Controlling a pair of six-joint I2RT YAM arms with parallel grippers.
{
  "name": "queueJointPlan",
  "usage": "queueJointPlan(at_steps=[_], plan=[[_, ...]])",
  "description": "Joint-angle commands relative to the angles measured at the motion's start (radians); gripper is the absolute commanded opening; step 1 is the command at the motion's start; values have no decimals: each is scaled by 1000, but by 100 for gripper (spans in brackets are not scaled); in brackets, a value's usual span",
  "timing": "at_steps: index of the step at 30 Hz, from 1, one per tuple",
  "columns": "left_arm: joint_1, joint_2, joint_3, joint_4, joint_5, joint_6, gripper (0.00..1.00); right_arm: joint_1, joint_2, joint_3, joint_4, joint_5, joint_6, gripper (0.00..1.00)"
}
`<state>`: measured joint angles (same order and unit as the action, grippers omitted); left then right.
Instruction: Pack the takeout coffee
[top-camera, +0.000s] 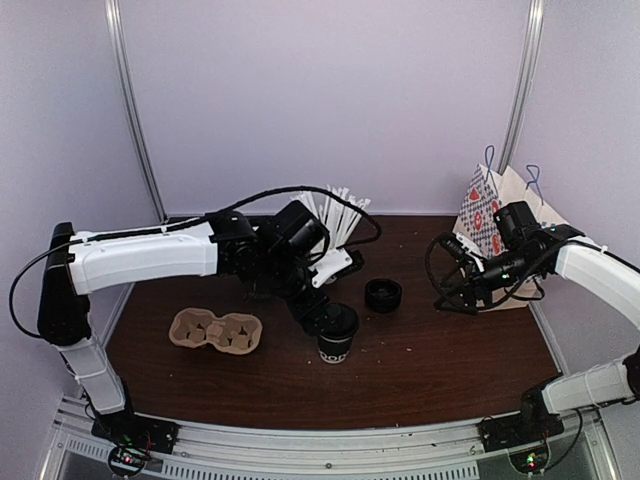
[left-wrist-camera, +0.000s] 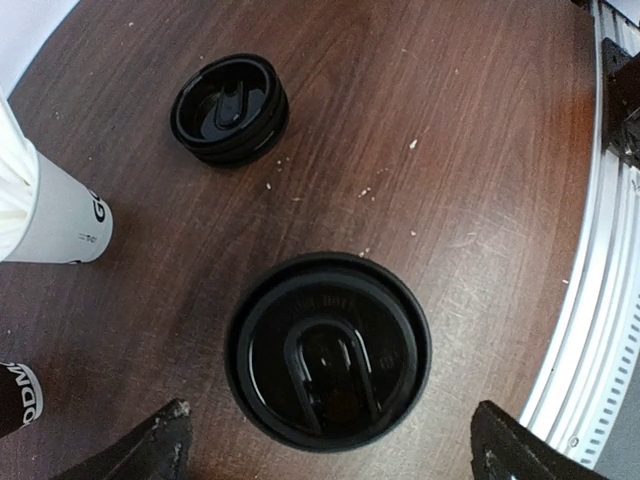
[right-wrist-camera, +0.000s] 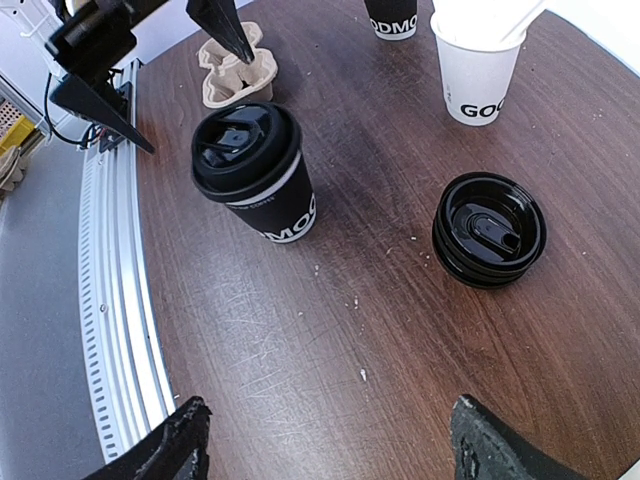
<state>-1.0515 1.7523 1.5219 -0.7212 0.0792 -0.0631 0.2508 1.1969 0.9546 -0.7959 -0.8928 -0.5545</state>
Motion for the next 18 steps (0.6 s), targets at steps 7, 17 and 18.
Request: queueJointPlan(at_steps=[7, 17, 18], plan=[[-5, 82, 48, 40, -28, -58, 97, 27, 62, -53, 153, -100, 262, 71], [85, 37, -47, 167, 156, -242, 89, 228, 326, 69, 128, -226, 511, 60], [96, 31, -60, 182, 172, -265, 87, 246, 364, 99, 106, -244, 520, 58]])
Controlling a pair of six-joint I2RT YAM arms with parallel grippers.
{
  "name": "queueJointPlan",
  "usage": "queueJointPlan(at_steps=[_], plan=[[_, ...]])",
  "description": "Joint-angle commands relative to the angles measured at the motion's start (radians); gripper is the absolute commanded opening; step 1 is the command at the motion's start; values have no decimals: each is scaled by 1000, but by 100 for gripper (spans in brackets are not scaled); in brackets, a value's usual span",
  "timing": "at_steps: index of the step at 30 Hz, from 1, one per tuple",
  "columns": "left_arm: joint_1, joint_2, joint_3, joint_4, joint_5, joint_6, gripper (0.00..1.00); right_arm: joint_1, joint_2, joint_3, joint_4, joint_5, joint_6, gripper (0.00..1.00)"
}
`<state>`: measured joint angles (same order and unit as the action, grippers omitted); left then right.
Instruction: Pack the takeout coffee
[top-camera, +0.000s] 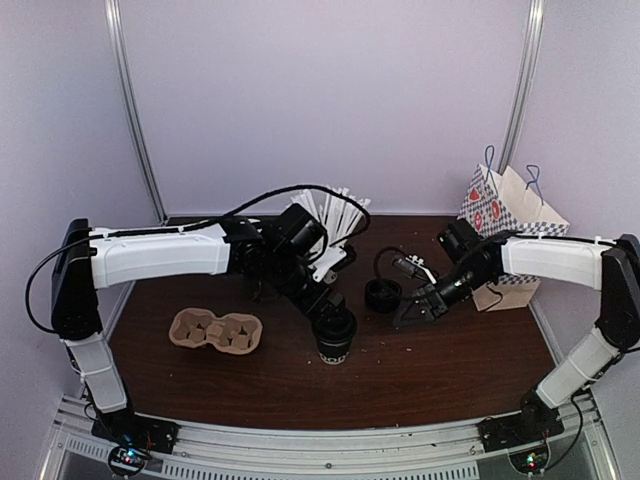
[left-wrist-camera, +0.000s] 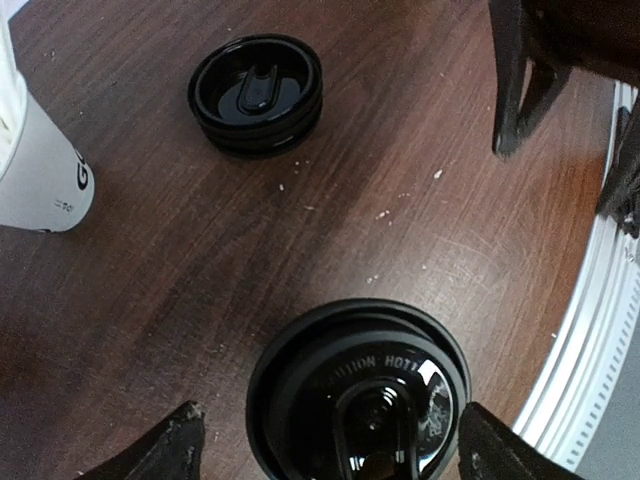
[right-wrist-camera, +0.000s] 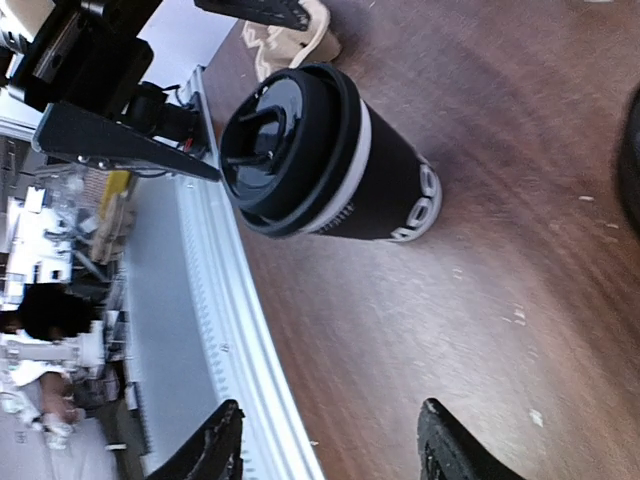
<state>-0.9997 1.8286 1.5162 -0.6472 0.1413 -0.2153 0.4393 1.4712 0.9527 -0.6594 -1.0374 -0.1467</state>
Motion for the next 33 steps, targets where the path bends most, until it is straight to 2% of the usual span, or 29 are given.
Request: queueJointPlan(at_steps=[1, 3, 6, 12, 23, 27, 33], plan=[[54, -47, -70, 123, 126, -132, 86, 73, 124, 125, -45, -119, 127, 56], [73, -49, -98, 151, 151, -166, 83, 103, 185, 168, -55, -155, 146, 49], [88, -49, -137, 191, 181, -194, 78, 147, 253, 193, -53, -167, 176, 46], [96, -50, -190, 238, 217, -229, 73, 195, 312, 203, 11, -193, 241, 43], [105, -32, -227, 235, 231, -261, 68, 215, 408, 285, 23, -201, 270, 38], [110, -30, -236, 233, 235, -266, 63, 218, 435, 298, 43, -209, 291, 37], [115, -26, -249, 237, 240, -273, 62, 218, 459, 288, 70, -202, 316, 34]])
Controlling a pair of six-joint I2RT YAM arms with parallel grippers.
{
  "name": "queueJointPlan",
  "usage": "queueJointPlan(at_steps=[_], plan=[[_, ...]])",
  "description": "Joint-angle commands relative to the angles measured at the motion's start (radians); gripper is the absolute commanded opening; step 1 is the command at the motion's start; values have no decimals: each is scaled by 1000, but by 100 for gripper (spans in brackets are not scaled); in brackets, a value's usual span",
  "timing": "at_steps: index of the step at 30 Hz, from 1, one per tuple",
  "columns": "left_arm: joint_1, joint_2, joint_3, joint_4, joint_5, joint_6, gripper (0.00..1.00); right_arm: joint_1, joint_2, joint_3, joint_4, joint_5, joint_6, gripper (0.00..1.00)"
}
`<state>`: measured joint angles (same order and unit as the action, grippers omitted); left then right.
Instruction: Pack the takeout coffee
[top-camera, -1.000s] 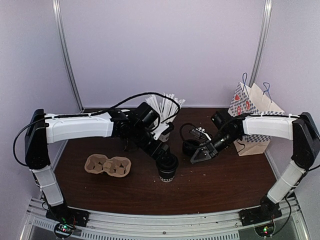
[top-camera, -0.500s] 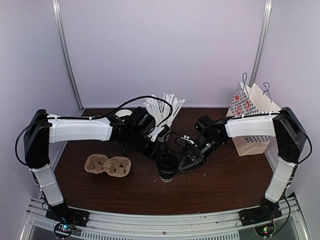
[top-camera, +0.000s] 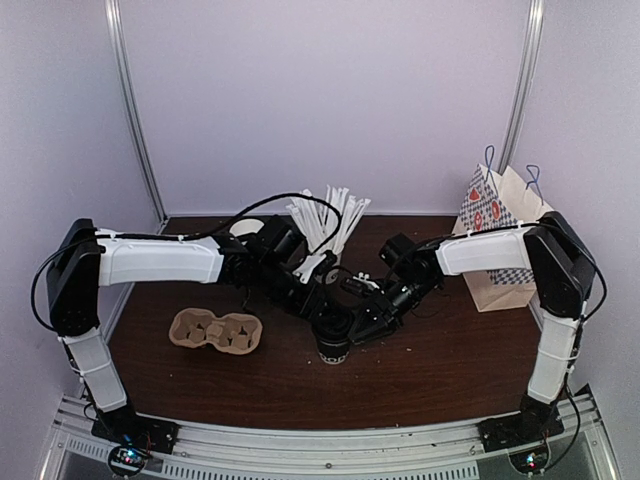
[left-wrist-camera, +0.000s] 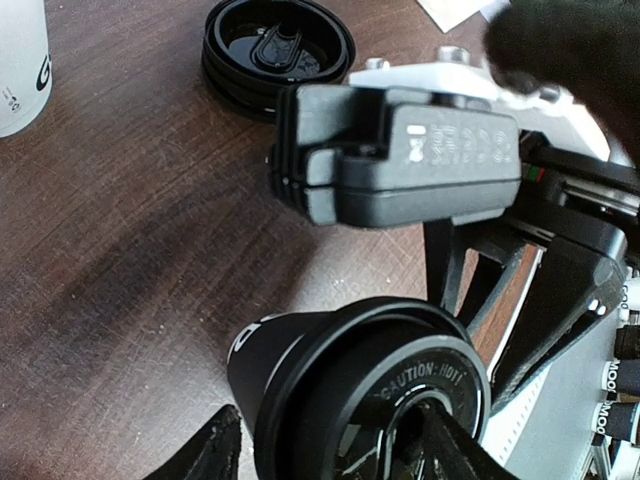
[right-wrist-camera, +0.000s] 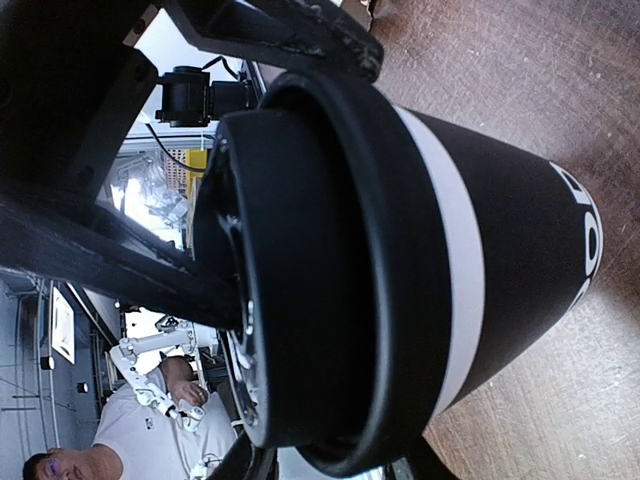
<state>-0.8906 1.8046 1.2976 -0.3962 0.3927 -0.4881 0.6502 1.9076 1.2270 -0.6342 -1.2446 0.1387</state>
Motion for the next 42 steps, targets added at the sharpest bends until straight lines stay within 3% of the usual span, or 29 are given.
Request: queueJointPlan(at_steps=[1, 5, 8, 13, 18, 25, 30, 34, 37, 42], plan=[[5, -1, -31, -13, -11, -1, 62, 8, 27, 11, 60, 4, 46, 34], [7, -1, -33, -16, -13, 2, 62, 4, 69, 7, 61, 34, 92, 31], [12, 3, -39, -17, -17, 2, 62, 3, 99, -21, 44, 143, 110, 25], [21, 14, -44, -18, -21, 6, 62, 2, 200, 17, -79, 257, 90, 24], [24, 14, -49, -21, -31, 6, 62, -2, 273, 35, -123, 268, 89, 26], [25, 12, -57, -21, -52, 13, 62, -4, 256, 2, -163, 425, 56, 25], [25, 10, -59, -22, -70, 27, 62, -14, 266, 55, -204, 424, -4, 25], [25, -14, -58, -4, -76, 49, 62, -2, 157, 109, -254, 377, -194, 26], [25, -34, -53, 9, -80, 63, 63, -5, 8, 106, -228, 402, -231, 30], [24, -85, -25, 18, -71, 115, 69, -19, -113, 186, -361, 264, -368, 44]])
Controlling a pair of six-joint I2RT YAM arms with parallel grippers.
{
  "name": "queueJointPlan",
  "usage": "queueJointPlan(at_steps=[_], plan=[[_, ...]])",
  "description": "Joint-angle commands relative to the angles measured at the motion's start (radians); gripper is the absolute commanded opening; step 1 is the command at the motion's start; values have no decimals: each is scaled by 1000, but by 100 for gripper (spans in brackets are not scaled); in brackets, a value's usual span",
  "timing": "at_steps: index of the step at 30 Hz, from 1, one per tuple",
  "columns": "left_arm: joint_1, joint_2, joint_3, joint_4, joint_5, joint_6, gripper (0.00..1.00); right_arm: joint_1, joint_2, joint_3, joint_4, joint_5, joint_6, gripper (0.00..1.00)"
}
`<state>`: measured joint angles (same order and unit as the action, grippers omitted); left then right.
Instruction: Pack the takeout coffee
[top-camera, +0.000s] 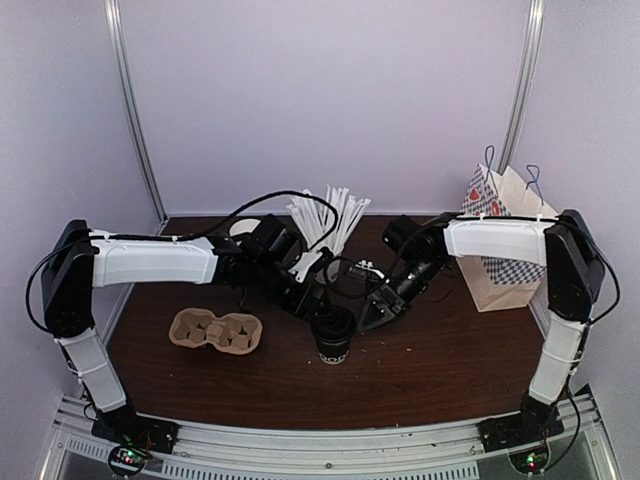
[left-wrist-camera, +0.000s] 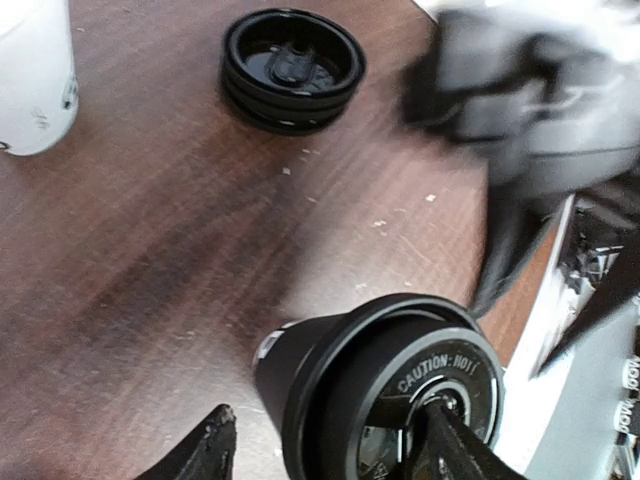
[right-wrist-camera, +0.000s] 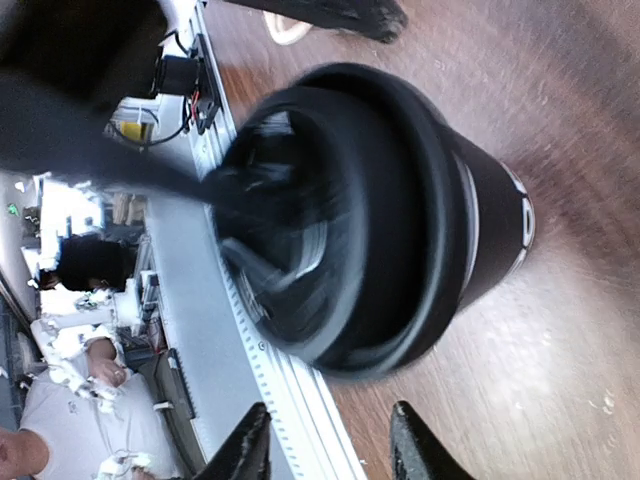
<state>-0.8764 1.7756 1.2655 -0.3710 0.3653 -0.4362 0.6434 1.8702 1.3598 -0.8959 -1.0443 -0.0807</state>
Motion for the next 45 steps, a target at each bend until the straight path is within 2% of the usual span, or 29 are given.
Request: queueJointPlan(at_steps=[1, 7, 11, 17, 22, 28, 33, 39, 45], plan=[[11, -69, 13, -1, -48, 75, 71, -12, -93, 66, -123, 54, -172, 47], [-9, -155, 42, 38, -93, 129, 82, -38, -220, 68, -226, 68, -319, 53], [-70, -183, 58, 28, -159, 233, 88, -90, -333, 30, -240, 123, -401, 58], [-169, -132, 114, -87, -416, 297, 98, -186, -563, -104, -130, 282, -410, 69], [-186, -57, 186, -183, -438, 263, 97, -238, -697, -195, -73, 364, -413, 72], [-200, 55, 281, -299, -465, 266, 98, -282, -721, -254, -39, 315, -396, 73], [-200, 90, 300, -316, -424, 251, 98, -287, -712, -271, -24, 308, -402, 73], [-200, 102, 313, -325, -412, 236, 97, -287, -693, -274, -15, 293, -406, 73], [-201, 32, 280, -267, -458, 232, 97, -287, -690, -280, -12, 288, -407, 73]])
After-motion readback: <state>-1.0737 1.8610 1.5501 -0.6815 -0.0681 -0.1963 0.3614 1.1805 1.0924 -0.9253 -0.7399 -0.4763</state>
